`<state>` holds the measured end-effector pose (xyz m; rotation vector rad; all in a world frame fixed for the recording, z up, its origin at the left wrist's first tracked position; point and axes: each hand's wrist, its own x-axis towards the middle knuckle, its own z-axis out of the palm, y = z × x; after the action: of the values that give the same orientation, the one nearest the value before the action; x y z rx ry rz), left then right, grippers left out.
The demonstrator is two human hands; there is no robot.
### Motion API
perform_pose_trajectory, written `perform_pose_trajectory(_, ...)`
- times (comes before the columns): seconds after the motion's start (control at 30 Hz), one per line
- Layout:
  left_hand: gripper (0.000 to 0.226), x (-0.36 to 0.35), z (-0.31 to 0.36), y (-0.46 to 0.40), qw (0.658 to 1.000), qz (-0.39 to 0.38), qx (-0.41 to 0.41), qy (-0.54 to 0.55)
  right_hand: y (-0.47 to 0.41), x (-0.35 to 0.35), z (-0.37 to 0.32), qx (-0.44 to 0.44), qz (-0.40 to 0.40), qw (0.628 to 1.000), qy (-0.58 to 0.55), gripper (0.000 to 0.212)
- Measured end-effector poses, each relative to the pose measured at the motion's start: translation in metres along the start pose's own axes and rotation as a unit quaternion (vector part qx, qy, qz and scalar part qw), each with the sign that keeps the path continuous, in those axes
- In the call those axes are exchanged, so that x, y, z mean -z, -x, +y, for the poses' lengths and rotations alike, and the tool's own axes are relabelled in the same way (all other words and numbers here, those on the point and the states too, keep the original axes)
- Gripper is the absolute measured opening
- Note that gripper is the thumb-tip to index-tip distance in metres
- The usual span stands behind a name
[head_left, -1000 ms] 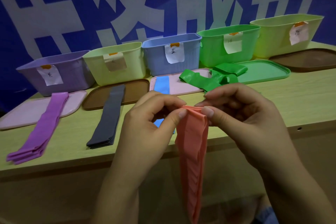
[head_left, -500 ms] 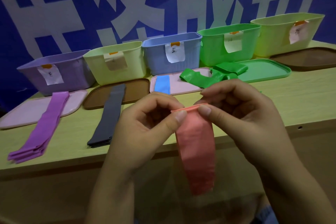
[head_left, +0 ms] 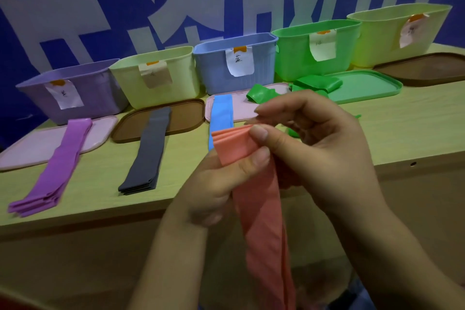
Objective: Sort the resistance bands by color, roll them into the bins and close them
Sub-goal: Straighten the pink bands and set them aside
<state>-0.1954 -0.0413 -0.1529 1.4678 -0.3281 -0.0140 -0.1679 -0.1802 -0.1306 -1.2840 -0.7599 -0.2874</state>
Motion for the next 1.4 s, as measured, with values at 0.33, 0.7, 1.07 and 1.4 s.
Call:
perform_pose_trajectory(0.33,0.059,-0.01,-0.005,-0.007,0.996,-0.033,0.0,0.087,-0.002,0.005,0.008,-0.033,0.03,0.998,-0.045,0.019)
perform_pose_trajectory(0.7,0.022,-0.016,0.001,-0.008,0.995,0.078,-0.048,0.039,-0.003,0.007,0.006,-0.033,0.045,0.996,-0.077,0.021)
perform_pose_trajectory(1.07,0.03,-0.007,0.003,-0.011,0.977,0.113,-0.082,0.16,0.043,-0.009,0.048,-0.083,0.031,0.995,-0.055,0.039)
perform_pose_trajectory(1.4,0.035,-0.005,0.007,-0.016,0.972,0.166,-0.088,0.139,0.054,-0.004,0.066,0.028,0.056,0.99,0.126,0.008)
